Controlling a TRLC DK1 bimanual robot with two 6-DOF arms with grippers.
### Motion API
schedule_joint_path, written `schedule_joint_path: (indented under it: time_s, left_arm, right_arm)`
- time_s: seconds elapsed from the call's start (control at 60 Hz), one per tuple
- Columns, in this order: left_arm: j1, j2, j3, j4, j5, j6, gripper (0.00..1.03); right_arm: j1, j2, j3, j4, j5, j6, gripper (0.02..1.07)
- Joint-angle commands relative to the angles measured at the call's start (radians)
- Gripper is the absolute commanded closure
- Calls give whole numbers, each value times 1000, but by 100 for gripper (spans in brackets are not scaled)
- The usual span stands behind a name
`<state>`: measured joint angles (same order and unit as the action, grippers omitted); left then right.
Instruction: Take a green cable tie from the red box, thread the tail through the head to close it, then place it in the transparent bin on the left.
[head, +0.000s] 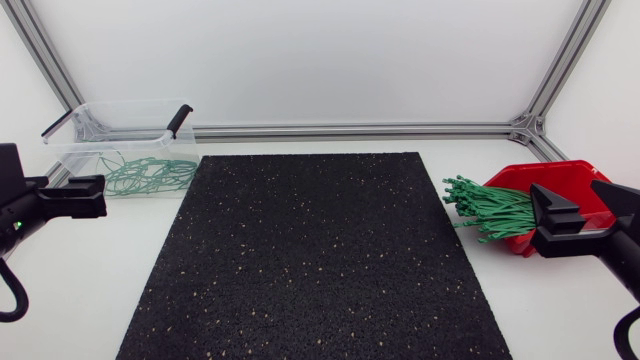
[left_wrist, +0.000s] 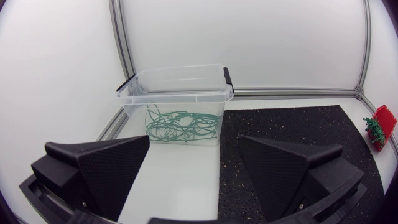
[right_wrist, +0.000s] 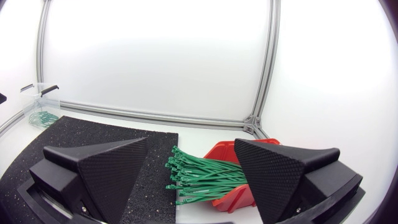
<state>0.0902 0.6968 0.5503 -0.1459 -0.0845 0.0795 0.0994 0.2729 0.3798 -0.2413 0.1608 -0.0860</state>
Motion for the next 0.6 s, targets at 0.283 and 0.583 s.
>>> schedule_joint_path:
  time_s: [0.283, 0.583]
  left_arm:
    - [-19, -286, -238, 100, 9, -21, 4]
    - [-45, -436, -353, 117, 37, -42, 5]
  right_arm:
    - [-52, -138, -197, 125, -78, 45, 7]
    - [-91, -250, -348, 221, -147, 79, 7]
